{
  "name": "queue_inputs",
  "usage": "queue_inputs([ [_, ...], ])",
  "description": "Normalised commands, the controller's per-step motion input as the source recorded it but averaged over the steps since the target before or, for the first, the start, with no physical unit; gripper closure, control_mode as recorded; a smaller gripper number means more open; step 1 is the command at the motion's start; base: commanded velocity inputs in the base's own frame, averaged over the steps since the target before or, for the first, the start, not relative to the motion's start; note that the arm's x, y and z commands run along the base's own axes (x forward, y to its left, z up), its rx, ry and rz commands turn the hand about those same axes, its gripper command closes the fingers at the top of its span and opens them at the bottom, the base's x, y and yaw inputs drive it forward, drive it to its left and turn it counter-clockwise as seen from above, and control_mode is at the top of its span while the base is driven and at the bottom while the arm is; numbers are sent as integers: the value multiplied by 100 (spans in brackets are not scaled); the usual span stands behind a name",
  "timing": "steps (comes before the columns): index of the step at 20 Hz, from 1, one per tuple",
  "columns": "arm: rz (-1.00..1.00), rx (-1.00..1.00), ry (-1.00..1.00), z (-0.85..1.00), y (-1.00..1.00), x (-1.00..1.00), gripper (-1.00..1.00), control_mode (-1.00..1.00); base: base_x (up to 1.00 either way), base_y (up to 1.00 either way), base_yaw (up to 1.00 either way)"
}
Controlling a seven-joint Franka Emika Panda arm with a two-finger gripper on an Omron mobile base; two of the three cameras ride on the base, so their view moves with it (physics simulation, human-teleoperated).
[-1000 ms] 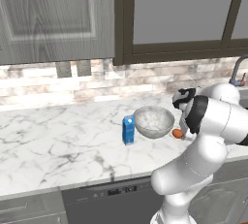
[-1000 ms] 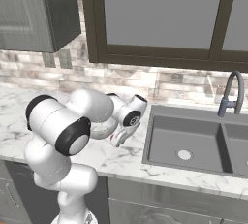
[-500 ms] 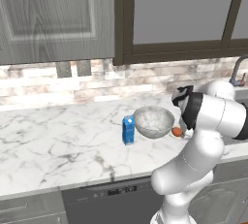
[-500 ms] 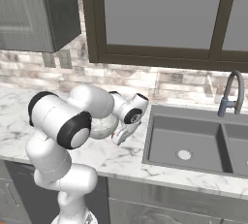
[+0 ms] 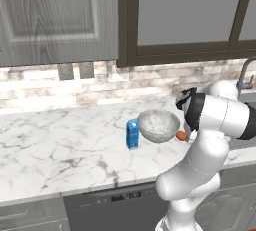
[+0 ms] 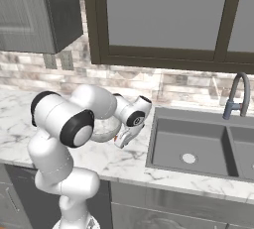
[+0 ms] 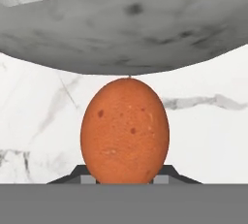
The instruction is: Gather the eggs and milk located in the vicinity of the sink area and place them right next to the bowl.
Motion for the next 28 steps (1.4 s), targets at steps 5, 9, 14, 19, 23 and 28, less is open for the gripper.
queue_inputs([
  [5,0,0,0,-3,0,13,100,-100,0,0,0],
  [9,0,0,0,0,0,1,100,-100,0,0,0],
  [14,0,0,0,0,0,0,-100,-100,0,0,0],
  [19,0,0,0,0,0,0,-100,-100,0,0,0],
  [23,0,0,0,0,0,0,-100,-100,0,0,0],
  [28,-1,0,-4,2,0,-19,-100,-100,0,0,0],
])
